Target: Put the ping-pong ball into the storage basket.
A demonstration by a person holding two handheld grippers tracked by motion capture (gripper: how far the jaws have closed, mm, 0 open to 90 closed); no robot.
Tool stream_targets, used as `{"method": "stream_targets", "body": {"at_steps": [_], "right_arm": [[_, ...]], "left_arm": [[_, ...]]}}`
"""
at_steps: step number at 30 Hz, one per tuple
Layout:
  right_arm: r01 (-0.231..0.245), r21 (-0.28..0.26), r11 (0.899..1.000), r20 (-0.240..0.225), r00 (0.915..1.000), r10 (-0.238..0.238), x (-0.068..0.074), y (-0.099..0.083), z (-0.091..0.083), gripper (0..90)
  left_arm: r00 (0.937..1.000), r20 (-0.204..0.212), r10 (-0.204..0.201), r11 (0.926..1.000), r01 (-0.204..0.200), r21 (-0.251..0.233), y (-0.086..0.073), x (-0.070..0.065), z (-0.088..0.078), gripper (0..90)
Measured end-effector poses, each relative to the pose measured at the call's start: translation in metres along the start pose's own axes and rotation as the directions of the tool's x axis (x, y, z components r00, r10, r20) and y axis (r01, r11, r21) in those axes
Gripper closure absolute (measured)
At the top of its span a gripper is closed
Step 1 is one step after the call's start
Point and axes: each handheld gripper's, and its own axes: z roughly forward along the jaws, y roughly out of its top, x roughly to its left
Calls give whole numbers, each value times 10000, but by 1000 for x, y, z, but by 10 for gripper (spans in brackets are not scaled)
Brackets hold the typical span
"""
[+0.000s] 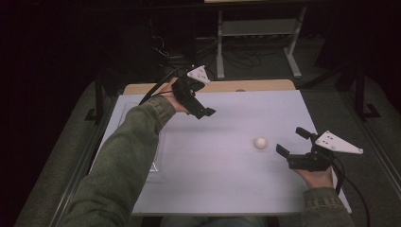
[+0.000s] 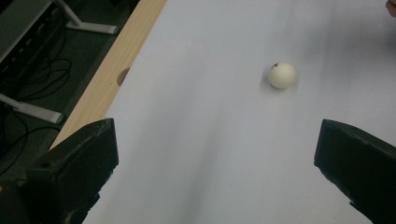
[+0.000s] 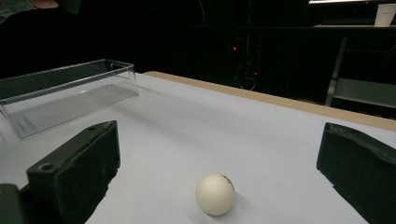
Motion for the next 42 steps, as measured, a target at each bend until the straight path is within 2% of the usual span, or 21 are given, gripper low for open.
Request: {"method": "stream_targets", "body": {"at_steps": [16, 23, 26, 33, 34, 42], "right_arm": [[-45, -44, 10000, 4, 10000, 45, 0, 0, -1, 0], [21, 47, 10000, -35, 10000, -21, 0, 0, 0, 0], [92, 140, 9999, -62, 9999, -91, 1, -1, 1, 0], [5, 50, 10000, 9, 10000, -5, 0, -1, -1, 0], [-8, 39, 10000, 16, 10000, 8, 0, -1, -1, 0], [-7, 41, 10000, -117, 9999, 7, 0, -1, -1, 0]], "left_arm": [[9953, 597, 764, 9950, -800, 597, 28, -8, 31, 0], [9936, 786, 808, 9938, -863, 700, 33, -10, 41, 0], [9901, 892, 1081, 9904, -1151, 771, 35, -12, 46, 0], [9867, 1205, 1093, 9897, -1193, 791, 38, -16, 60, 0], [9845, 1315, 1165, 9880, -1284, 862, 40, -17, 65, 0], [9780, 1645, 1286, 9828, -1478, 1103, 44, -22, 82, 0]]}}
